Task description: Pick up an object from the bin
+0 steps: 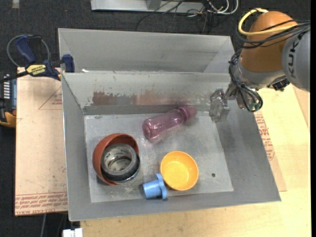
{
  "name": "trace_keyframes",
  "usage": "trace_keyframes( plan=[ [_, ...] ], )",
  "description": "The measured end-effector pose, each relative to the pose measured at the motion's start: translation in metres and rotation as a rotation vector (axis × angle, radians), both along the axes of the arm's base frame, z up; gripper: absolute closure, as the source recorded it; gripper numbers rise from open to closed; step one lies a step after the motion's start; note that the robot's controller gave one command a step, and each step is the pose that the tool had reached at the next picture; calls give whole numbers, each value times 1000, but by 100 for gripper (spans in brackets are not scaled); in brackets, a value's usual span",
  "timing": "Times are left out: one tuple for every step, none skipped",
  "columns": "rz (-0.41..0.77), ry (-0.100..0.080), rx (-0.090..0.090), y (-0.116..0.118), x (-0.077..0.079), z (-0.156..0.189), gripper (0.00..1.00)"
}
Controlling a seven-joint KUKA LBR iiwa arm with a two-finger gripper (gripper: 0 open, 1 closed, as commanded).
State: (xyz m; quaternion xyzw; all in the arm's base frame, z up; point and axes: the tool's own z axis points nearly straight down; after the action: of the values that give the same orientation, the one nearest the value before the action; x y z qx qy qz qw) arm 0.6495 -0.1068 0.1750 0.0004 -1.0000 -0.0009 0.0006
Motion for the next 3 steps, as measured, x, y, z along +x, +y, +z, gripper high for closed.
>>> trace_keyframes(
  plan=[
    [0, 0, 0, 0, 0, 0, 100],
    [156, -1, 4, 84, -15, -30, 100],
    [166, -5, -2, 95, -54, -23, 100]
  ],
)
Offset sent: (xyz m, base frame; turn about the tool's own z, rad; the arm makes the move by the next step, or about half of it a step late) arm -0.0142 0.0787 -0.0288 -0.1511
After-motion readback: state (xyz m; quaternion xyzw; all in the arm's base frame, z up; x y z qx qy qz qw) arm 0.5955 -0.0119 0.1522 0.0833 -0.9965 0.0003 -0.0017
